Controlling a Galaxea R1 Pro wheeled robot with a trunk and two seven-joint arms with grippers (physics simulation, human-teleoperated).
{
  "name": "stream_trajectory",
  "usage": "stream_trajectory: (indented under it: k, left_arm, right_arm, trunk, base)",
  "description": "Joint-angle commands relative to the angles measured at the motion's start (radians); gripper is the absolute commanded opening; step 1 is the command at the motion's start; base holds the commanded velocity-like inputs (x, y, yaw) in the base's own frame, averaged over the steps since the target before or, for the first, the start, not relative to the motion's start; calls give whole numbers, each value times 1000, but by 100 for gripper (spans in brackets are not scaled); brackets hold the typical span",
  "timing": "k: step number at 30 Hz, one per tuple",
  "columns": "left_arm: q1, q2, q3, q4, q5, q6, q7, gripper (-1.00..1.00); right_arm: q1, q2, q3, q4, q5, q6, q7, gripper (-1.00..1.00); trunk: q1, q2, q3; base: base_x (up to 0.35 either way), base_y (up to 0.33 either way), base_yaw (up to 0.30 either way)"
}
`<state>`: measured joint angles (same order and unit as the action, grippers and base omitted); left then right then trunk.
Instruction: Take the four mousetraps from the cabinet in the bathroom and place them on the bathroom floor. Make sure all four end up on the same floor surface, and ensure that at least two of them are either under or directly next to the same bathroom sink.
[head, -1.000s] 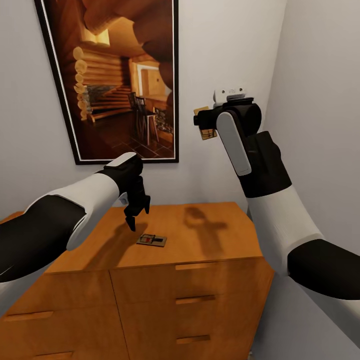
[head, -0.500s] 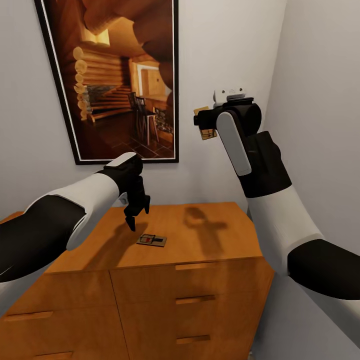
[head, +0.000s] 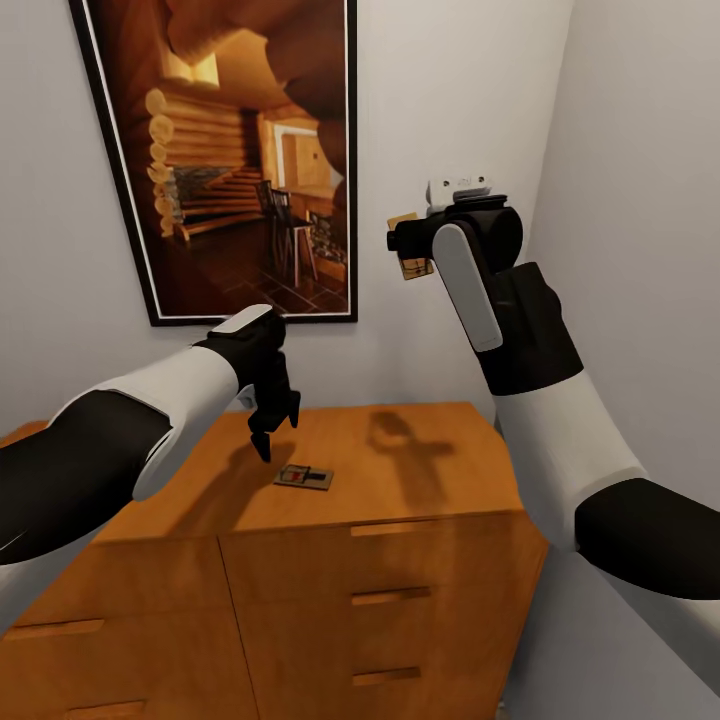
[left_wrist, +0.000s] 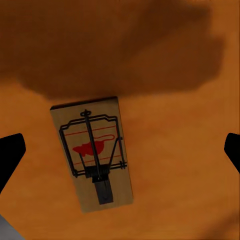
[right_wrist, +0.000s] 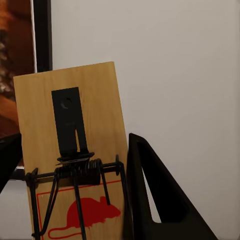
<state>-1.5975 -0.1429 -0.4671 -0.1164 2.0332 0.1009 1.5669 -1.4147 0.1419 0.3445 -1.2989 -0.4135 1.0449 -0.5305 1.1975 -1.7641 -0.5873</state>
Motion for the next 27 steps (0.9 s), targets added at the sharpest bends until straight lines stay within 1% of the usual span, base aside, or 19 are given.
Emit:
stream_trajectory:
  k: [1,2,10,25,27]
  left_arm:
    - [-1,0,-8,0,8,10,4,100]
    - [-1,0,-8,0,8,10,4,100]
    - [-1,0,-8,0,8,11,4,100]
    - [-1,0,-8,0,8,5,4,100]
    - [-1,0,-8,0,10,4,4,100]
  right_arm:
    - [-1,0,1,0,-12,2,-13,-100]
    - [-1,0,1,0,-12,2,-13,-100]
    - [-1,0,1,0,-12,2,-13,-100]
    - [-1,1,1,0,-12,2,-13,-100]
    - [-1,0,1,0,-12,2,-13,-100]
  trunk:
    - [4,-8,-4]
    - [8,-15,-7]
    - [8,-15,-7]
    - [65,-120,-54]
    - [65,-120,-54]
  base:
    - [0,0,0]
    - [0,0,0]
    - [0,0,0]
    - [0,0,0]
    - [0,0,0]
